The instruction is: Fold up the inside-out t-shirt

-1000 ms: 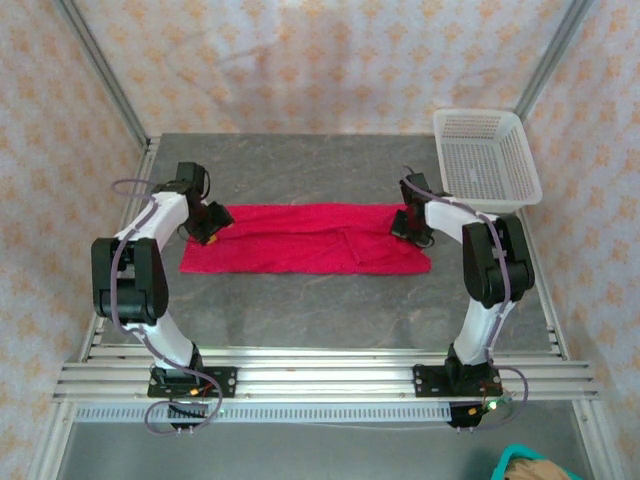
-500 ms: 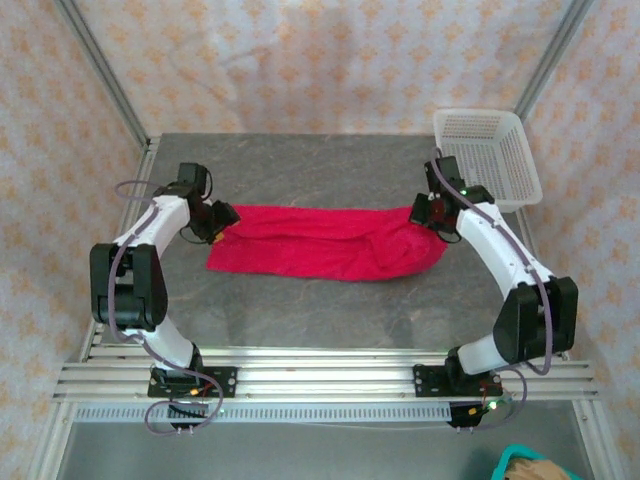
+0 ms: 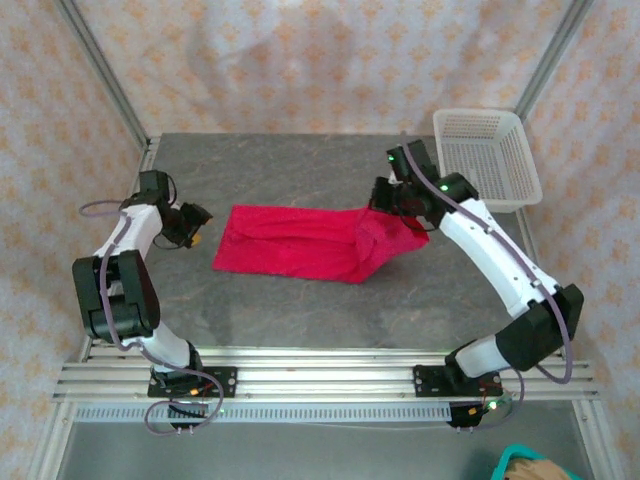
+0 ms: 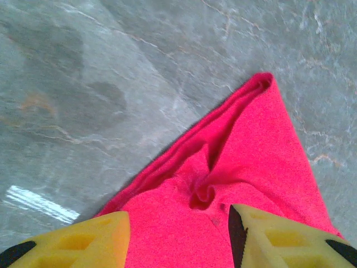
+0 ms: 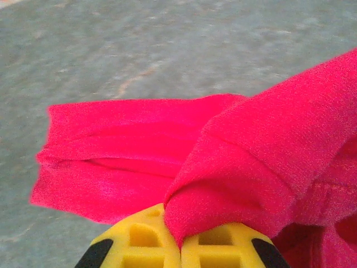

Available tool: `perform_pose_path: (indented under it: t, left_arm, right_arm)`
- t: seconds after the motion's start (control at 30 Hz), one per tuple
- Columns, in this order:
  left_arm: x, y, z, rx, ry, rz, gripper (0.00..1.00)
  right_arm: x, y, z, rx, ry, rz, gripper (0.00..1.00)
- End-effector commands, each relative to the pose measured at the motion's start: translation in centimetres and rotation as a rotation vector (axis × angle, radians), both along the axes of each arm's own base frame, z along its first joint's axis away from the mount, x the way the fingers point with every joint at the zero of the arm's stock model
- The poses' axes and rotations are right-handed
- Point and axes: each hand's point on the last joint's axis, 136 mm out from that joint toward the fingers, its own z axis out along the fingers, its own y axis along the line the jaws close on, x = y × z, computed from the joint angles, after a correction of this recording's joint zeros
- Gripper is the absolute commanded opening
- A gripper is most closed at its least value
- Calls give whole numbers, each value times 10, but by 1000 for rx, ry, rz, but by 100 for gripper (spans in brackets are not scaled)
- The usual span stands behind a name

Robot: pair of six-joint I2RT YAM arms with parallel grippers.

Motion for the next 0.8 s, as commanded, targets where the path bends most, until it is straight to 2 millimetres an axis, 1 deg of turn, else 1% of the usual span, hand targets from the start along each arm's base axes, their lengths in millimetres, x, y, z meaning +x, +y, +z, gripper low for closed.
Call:
perform_pose_path:
  t: [0.0, 0.1, 0.2, 0.37, 0.43, 0.53, 0.77]
  left_arm:
    - [4, -2, 14, -29, -54, 14, 51]
    - [3, 0, 14, -28, -54, 21, 51]
    - [2, 2, 11, -24, -44, 26, 51]
    - [-1, 4, 2, -28, -26, 32, 51]
    - [-3, 5, -3, -35, -20, 37, 51]
    - [-3, 5, -8, -43, -13, 37, 51]
    - [-6, 2, -18, -57, 0, 34, 51]
  right_arm:
    - [11, 43, 16, 61, -39, 44, 0]
    - [15, 86, 15, 71, -34, 120, 0]
    - [21, 124, 8, 66, -25, 184, 0]
    - [24, 173, -5, 67, 3, 270, 0]
    - [25, 189, -12, 60, 11, 295, 0]
    - [27, 207, -24, 46, 33, 324, 0]
    - [37, 233, -47, 35, 64, 344, 0]
